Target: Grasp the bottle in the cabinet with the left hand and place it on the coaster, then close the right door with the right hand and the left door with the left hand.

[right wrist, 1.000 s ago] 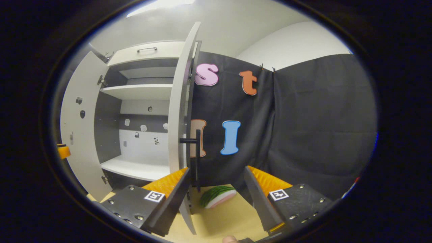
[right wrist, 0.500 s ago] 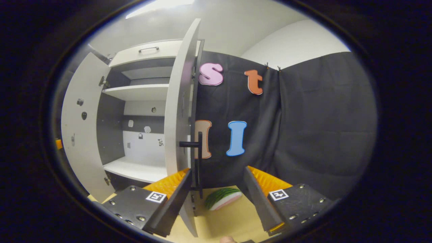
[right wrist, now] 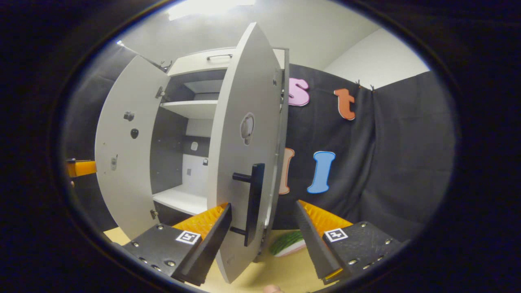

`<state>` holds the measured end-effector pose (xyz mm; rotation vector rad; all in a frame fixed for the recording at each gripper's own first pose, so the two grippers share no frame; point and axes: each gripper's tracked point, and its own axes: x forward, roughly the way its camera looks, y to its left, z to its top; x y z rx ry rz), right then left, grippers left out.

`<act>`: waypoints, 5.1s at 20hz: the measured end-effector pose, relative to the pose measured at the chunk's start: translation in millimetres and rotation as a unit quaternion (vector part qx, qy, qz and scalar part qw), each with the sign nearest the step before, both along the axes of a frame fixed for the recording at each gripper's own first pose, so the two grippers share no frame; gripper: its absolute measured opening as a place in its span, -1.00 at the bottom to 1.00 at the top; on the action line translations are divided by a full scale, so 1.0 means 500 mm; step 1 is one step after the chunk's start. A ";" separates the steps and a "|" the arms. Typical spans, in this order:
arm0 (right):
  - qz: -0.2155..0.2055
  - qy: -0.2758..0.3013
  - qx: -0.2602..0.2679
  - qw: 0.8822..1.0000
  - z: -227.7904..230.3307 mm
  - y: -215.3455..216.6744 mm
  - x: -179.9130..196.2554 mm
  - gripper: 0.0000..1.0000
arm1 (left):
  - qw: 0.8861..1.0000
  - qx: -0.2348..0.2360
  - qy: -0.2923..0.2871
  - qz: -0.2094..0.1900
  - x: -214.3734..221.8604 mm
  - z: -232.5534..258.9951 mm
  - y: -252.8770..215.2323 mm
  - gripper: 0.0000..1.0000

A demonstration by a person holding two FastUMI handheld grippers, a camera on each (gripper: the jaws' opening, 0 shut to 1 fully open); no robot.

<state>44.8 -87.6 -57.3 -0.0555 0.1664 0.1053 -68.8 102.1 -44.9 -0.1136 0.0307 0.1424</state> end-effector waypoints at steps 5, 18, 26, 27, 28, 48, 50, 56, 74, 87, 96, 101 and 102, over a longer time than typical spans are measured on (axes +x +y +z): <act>0.044 0.014 0.030 0.998 -0.012 0.071 0.020 0.90 | 0.999 0.012 0.010 0.031 -0.034 -0.016 0.046 0.82; 0.119 0.040 0.063 0.990 -0.055 0.215 0.117 0.96 | 0.996 0.006 0.022 0.088 -0.047 -0.037 0.105 0.82; 0.115 0.046 0.088 0.988 -0.071 0.260 0.160 0.96 | 0.993 -0.007 0.025 0.117 -0.069 -0.044 0.149 0.82; 0.113 0.048 0.090 0.988 -0.074 0.265 0.164 0.96 | 0.992 -0.007 0.024 0.121 -0.070 -0.045 0.157 0.82; 0.111 0.050 0.093 0.988 -0.077 0.268 0.169 0.96 | 0.992 -0.006 0.024 0.125 -0.072 -0.045 0.164 0.82; 0.018 0.033 0.072 0.997 -0.100 0.320 0.257 0.96 | 0.982 0.003 0.040 0.186 -0.125 -0.051 0.305 0.82; 0.012 0.039 0.081 0.996 -0.106 0.319 0.261 0.96 | 0.980 0.004 0.043 0.192 -0.133 -0.055 0.319 0.82; -0.014 0.036 0.070 0.997 -0.106 0.334 0.279 0.96 | 0.976 -0.004 0.054 0.213 -0.171 -0.065 0.347 0.82; -0.045 0.037 0.078 0.995 -0.124 0.345 0.297 0.96 | 0.978 0.003 0.052 0.200 -0.141 -0.043 0.368 0.82; -0.076 0.037 0.060 0.995 -0.123 0.342 0.290 0.94 | 0.999 -0.012 0.022 0.044 0.018 0.007 0.310 0.82; -0.103 0.012 0.053 0.993 -0.077 0.281 0.163 0.96 | 0.996 -0.018 0.050 -0.066 0.074 -0.021 0.269 0.89; -0.141 0.016 0.052 0.989 -0.069 0.195 0.097 0.96 | 0.994 -0.018 0.051 -0.099 0.084 -0.019 0.238 0.73; -0.147 0.017 0.053 0.988 -0.067 0.183 0.087 0.96 | 0.993 -0.017 0.051 -0.108 0.087 -0.019 0.225 0.72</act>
